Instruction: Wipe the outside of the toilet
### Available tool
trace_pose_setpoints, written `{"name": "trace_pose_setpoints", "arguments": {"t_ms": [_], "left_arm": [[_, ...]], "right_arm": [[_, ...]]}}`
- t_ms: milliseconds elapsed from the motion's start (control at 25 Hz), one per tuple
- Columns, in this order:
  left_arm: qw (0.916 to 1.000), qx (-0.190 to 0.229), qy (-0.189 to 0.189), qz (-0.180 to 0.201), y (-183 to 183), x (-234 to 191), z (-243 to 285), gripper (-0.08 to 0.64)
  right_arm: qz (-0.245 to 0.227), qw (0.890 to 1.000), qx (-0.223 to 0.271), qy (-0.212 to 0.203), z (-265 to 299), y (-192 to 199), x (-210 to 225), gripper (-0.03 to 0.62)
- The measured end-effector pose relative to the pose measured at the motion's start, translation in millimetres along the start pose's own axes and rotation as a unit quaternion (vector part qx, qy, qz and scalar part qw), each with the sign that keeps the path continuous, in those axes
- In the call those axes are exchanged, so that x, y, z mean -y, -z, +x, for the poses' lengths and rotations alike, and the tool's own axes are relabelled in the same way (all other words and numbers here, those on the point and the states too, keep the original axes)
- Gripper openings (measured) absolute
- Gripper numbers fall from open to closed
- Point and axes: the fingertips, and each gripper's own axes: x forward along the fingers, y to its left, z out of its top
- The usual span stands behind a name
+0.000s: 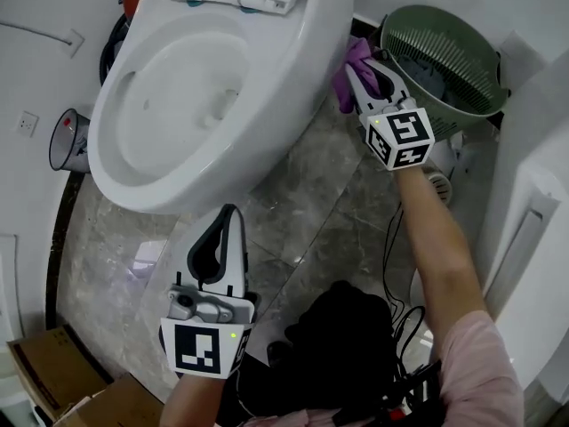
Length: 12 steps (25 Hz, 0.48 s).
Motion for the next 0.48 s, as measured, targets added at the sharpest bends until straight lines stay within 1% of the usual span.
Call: {"name": "trace_pose_setpoints", "arguments": {"t_ms": [280,480], "left_arm": [[0.9998,-0.015,-0.006,-0.007,14.6,-4.8,7.5,0.009],[0.9993,-0.038,0.003,0.002,30.5,-1.0,12.2,0.009]], "right_arm": [[0.022,0.997,-0.079,0.013,17.9,96.7,15.5,0.063],[0.029,0.993,-0.117,-0.005,26.9,138.5,21.9,0.063]]}}
